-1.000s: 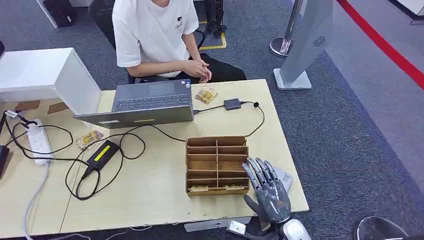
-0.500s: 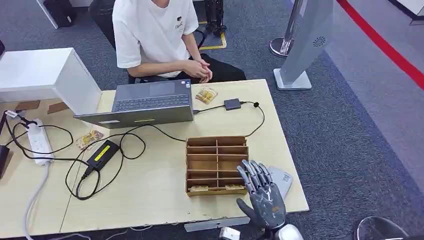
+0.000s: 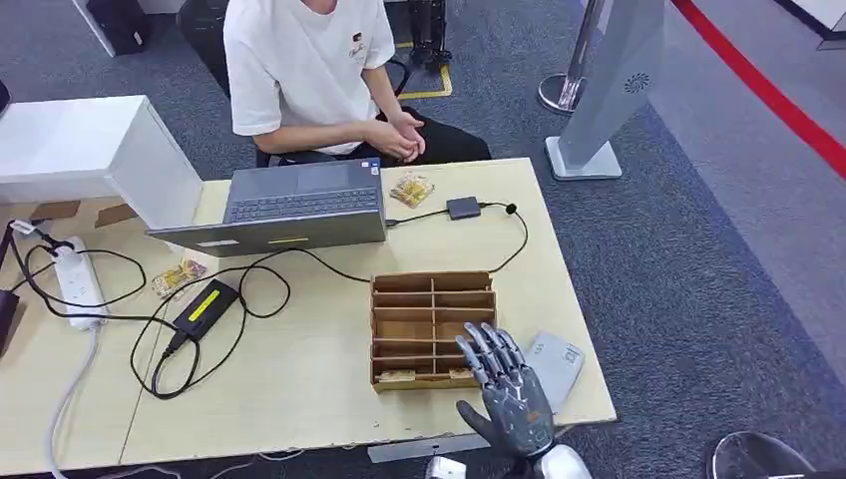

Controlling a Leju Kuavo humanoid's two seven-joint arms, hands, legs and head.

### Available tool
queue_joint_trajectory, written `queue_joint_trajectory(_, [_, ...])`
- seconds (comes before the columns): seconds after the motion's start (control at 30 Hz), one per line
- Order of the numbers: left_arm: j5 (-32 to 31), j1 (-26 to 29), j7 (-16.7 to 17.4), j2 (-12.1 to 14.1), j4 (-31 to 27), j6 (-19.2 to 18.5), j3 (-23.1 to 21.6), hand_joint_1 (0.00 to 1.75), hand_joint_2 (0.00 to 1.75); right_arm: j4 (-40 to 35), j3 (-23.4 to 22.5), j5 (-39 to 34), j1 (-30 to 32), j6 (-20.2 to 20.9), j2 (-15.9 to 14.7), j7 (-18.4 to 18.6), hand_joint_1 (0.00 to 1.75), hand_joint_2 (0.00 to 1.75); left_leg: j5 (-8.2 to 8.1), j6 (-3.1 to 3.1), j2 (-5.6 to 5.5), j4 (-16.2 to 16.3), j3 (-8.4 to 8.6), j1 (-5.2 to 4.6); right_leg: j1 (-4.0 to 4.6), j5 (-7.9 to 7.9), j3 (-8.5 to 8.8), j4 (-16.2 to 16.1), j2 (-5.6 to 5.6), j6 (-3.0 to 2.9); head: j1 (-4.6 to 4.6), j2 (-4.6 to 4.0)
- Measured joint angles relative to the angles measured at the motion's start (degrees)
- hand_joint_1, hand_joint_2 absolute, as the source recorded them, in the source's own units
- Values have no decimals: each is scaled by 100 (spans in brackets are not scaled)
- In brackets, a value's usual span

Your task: Pass the card to the sensor for recognition and then transmit it.

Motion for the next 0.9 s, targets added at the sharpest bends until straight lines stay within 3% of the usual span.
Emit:
queue_joint_trajectory(0.63, [83, 2, 66, 0, 0, 42, 13, 0, 175, 343, 0, 2, -196, 0, 142, -42, 0, 175, 0, 0, 0, 0, 0, 0, 0, 0, 0, 0, 0, 0, 0, 0])
queue_joint_trajectory(0.67, [85, 2, 68, 0, 0, 44, 13, 0, 175, 346, 0, 0, -199, 0, 146, -42, 21, 175, 0, 0, 0, 0, 0, 0, 0, 0, 0, 0, 0, 0, 0, 0])
queue_joint_trajectory(0.7, [87, 2, 68, 0, 0, 44, 15, 0, 175, 356, 0, 0, -202, 0, 146, -42, 175, 175, 0, 0, 0, 0, 0, 0, 0, 0, 0, 0, 0, 0, 0, 2])
queue_joint_trajectory(0.9, [146, 4, 105, 0, 0, 66, 24, 0, 175, 385, -26, -22, -201, 0, 149, -42, 175, 175, 0, 0, 0, 0, 0, 0, 0, 0, -1, 0, 0, 0, 0, 0])
